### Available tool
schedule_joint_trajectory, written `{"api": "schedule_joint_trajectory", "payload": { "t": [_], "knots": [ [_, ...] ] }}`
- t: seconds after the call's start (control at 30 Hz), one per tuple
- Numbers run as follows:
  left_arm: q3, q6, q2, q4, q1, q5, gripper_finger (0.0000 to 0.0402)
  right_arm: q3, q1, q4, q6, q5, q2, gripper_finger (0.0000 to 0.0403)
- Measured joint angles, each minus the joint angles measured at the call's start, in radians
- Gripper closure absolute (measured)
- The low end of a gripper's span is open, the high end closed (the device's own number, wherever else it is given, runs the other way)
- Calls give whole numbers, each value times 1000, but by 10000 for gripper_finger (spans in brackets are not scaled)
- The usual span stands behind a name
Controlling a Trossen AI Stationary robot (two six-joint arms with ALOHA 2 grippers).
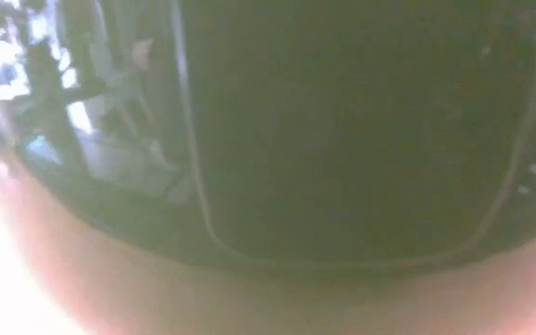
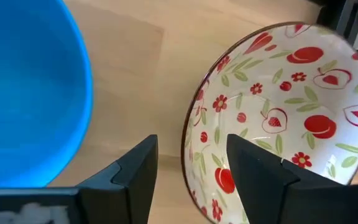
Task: Pick & Place Mini bowls
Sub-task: Put the top white bowl on the shelf
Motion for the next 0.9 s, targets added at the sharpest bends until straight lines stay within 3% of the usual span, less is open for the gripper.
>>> {"api": "schedule_joint_trajectory", "payload": {
  "t": [0.57, 0.7, 0.9],
  "knots": [
    [0, 0, 0, 0, 0, 0, 402, -1, -3, 11, -94, 6, 87, 238],
    [0, 0, 0, 0, 0, 0, 402, -1, -3, 12, -94, 59, 81, 264],
    [0, 0, 0, 0, 0, 0, 402, -1, -3, 18, -91, 50, 81, 330]
  ]
}}
